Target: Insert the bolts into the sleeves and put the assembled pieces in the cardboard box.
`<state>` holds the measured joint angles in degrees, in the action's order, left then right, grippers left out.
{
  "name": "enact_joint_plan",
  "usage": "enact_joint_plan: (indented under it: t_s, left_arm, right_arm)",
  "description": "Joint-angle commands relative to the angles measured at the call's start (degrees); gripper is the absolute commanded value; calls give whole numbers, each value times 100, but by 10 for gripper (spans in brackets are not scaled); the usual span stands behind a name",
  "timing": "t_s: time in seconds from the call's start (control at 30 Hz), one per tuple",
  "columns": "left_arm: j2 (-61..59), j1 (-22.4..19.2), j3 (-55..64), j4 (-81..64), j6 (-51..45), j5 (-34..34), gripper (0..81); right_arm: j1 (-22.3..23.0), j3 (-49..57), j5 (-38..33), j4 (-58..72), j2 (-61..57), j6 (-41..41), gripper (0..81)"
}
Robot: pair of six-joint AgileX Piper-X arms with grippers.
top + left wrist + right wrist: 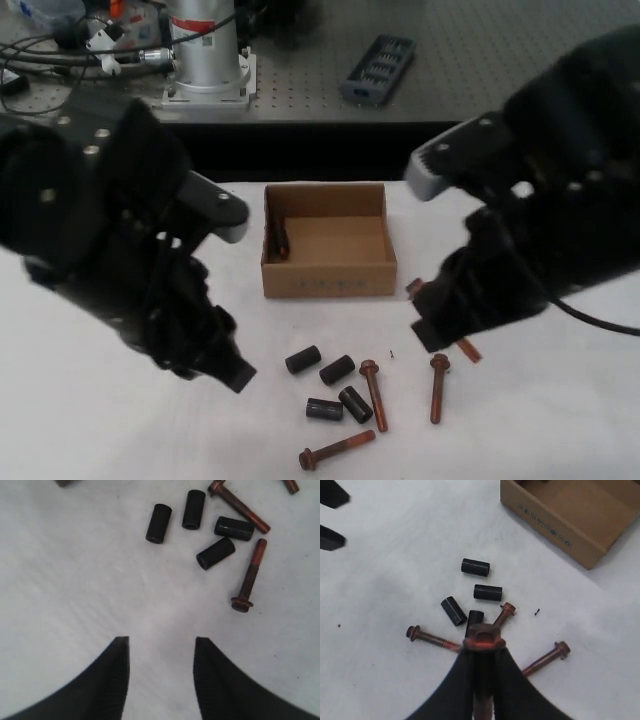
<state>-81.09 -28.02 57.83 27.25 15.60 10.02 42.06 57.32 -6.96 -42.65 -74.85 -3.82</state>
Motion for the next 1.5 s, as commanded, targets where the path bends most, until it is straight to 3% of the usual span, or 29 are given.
enact_joint_plan:
  t_s: [0.0,0.27,0.67,1.47]
  left_arm:
    - [-636,-213,506,100,270,-104,274]
    - [-1567,-519,1325,189,724,-416,279]
    - [-2550,-562,2026,244,1058,-678,279]
    - [-3324,-601,2037,-357,1185,-668,279]
  right_arm:
    - [-32,-440,91,99,887,382,36]
    - [-32,-1121,121,-133,2407,1190,36]
    - [-32,-1339,505,-871,3773,1319,36]
    - [-32,-1339,515,-1026,4161,1499,36]
